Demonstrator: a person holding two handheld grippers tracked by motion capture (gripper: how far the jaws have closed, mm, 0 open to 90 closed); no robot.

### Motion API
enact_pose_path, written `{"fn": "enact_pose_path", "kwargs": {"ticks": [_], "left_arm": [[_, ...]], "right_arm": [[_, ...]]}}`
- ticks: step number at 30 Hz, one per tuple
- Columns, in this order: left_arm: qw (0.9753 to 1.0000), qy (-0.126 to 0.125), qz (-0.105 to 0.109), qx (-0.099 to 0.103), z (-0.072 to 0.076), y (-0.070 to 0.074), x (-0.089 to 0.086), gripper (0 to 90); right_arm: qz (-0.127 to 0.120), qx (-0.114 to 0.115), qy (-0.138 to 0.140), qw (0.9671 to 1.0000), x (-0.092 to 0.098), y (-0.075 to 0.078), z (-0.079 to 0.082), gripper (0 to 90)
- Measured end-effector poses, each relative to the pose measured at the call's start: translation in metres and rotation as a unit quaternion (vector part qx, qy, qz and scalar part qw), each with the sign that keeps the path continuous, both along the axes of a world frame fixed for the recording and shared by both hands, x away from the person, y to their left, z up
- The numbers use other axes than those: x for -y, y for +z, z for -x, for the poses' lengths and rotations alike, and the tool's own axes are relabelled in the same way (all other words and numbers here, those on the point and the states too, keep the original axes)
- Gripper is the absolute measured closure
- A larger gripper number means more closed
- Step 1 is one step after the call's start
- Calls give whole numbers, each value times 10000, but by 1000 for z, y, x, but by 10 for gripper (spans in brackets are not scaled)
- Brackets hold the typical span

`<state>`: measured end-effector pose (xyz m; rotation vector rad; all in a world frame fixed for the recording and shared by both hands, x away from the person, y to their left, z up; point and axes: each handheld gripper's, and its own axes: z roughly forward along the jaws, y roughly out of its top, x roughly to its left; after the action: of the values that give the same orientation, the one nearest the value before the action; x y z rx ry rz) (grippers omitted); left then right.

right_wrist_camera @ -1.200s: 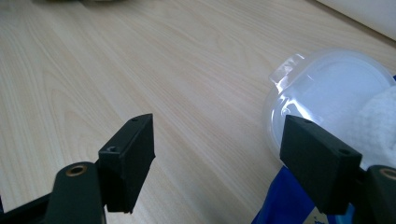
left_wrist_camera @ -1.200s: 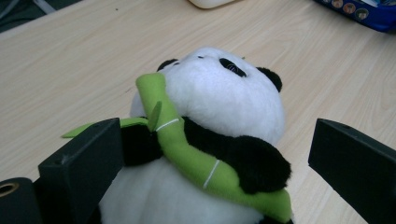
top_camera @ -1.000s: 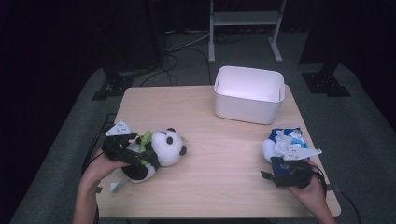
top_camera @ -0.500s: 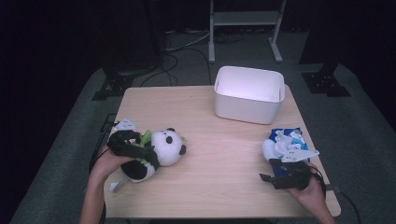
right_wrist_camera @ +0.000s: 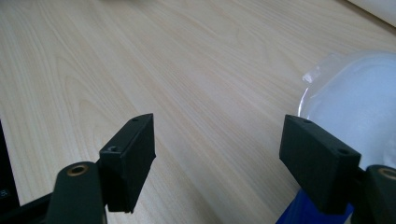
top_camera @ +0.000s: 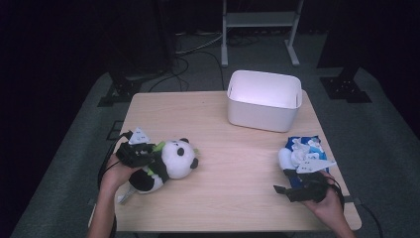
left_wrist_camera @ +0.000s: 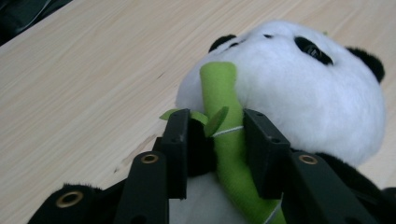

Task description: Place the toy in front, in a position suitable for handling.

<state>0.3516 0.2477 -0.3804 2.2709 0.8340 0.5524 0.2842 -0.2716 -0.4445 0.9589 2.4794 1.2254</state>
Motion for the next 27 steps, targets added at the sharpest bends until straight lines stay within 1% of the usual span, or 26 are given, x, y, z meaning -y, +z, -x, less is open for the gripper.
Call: {"fn": "enact_pose_path", "kwargs": {"ticks": [2,3,5,6,8,11,16,19,24,26,27], "left_arm": [[9999,-147,32,32,1,1,1,649],[9998,-182,99,14,1,1,1,652],[9996,-252,114,12,2,2,3,652],[9995,-297,145,8,3,2,6,652],[9993,-362,133,4,3,3,11,651],[9988,-479,117,-36,4,4,23,650],[9972,-737,43,-117,3,6,53,646],[9961,-873,35,-153,2,6,76,644],[9932,-1138,-24,-241,1,7,113,640],[9922,-1218,-14,-260,1,7,125,638],[9916,-1261,-6,-302,1,7,131,636]], "right_arm": [[-9,-3,0,10000,0,0,0,254],[-14,-1,-1,10000,0,0,0,254],[-28,5,5,10000,0,1,0,254],[-24,8,3,10000,1,1,0,254],[-62,11,-18,10000,2,1,-1,254],[-94,23,-31,9999,3,3,-1,254],[-178,82,-100,9998,8,8,-1,254],[-184,129,-173,9996,14,11,0,254],[-219,191,-315,9991,25,16,1,254],[-253,216,-384,9987,31,16,1,254],[-268,220,-398,9986,32,17,2,254]]}}
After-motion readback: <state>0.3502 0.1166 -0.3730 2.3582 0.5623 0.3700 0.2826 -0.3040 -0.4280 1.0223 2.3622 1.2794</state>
